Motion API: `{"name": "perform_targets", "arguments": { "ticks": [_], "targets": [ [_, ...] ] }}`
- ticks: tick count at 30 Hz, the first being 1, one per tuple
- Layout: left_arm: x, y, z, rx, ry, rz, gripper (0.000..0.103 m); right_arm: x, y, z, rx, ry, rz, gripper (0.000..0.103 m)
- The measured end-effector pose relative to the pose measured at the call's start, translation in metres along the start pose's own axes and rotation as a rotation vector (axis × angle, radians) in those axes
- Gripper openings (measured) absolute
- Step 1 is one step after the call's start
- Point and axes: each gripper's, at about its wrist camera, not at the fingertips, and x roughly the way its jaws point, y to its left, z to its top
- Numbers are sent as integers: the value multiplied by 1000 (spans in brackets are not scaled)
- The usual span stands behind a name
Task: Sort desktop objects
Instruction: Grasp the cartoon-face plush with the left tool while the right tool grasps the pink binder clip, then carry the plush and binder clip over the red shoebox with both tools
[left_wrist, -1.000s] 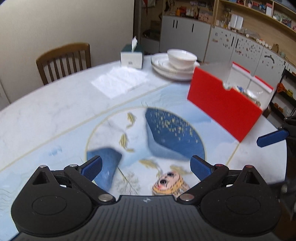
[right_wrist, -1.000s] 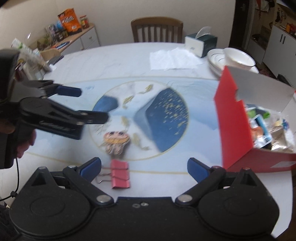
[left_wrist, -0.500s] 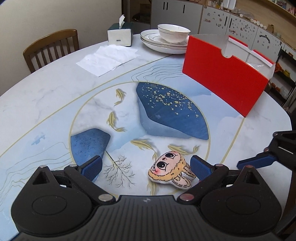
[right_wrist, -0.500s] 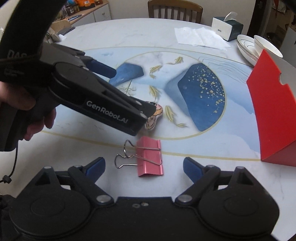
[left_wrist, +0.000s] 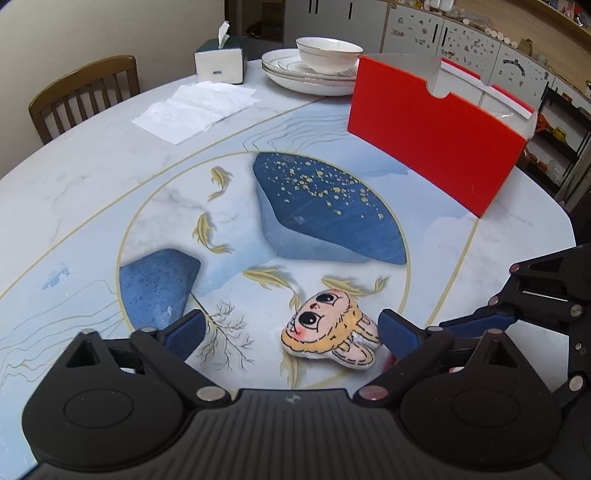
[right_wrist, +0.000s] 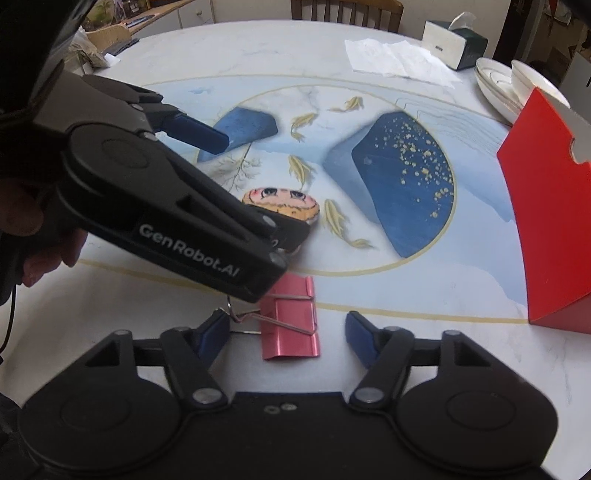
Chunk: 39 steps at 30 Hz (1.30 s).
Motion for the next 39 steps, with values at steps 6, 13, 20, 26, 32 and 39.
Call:
{"name": "perform_targets", "arguments": {
  "ticks": [6,13,20,26,32,39],
  "targets": [
    [3,1,-3,-15,24,-21,65,0,-1,1,-11,-13,-4,56],
    [3,-1,-4,-28,23,-58,46,-3,-7,0,-7,-26,-13,36],
    [2,2,-6,-58,25,-86,41,-5,-18,-4,14,-34,-17,34],
    [-1,4,-8,-98,26,-94,37,-11,-37,-10,66,-25,-24,34],
    [-8,-1,-9,-130,10,-111,36,-26,-53,-18,103,-38,-22,34],
    [-25,-16,0,-135,-14,-122,36,-56,-75,-21,145,-76,-20,34]
  ]
}}
